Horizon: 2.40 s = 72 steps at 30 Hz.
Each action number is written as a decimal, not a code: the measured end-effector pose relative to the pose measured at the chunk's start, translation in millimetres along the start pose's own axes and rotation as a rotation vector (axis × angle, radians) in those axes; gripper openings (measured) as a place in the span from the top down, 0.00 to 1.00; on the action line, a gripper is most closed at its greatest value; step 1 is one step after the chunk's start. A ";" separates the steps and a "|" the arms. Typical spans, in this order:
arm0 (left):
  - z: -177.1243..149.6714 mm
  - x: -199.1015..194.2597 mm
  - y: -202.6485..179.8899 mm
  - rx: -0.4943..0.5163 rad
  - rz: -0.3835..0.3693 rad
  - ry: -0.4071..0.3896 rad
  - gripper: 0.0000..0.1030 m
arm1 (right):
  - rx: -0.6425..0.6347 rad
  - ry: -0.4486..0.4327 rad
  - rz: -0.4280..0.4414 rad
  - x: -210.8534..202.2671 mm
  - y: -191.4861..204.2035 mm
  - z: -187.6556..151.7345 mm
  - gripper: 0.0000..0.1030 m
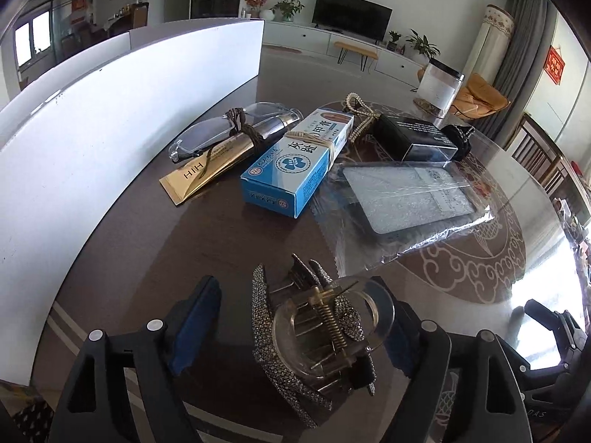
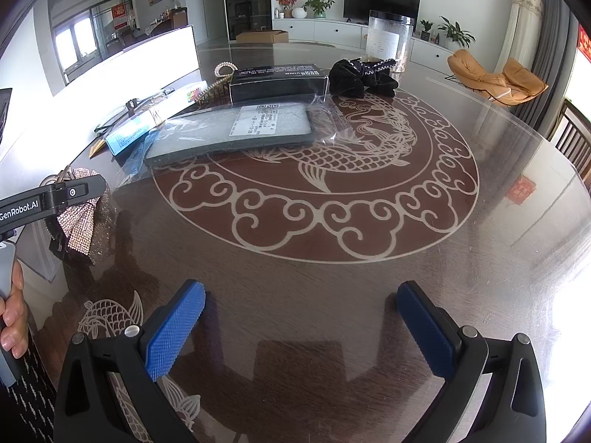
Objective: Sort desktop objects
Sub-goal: 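Lift the rhinestone shoe off the table with the left tool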
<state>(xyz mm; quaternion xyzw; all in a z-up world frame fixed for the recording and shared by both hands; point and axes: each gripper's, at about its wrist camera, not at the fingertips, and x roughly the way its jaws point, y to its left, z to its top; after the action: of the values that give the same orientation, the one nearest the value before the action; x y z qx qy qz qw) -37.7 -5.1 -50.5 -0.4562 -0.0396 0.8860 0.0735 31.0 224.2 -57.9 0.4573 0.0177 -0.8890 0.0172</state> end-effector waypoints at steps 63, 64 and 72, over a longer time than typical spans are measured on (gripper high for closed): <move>-8.1 1.3 -13.4 0.111 0.097 0.019 0.20 | 0.000 -0.001 0.000 -0.5 0.3 0.1 0.00; -7.9 -2.1 -12.9 0.112 0.095 0.005 0.30 | 0.000 -0.001 0.000 0.0 0.3 -0.1 0.00; -4.6 -7.8 2.7 0.028 0.109 -0.024 0.48 | 0.001 -0.001 0.000 -0.6 0.4 0.1 0.00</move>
<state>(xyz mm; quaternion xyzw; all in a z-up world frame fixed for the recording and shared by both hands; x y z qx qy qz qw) -29.8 -9.1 -47.3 -0.4459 -0.0034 0.8945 0.0310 31.3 223.9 -57.4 0.4569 0.0175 -0.8892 0.0171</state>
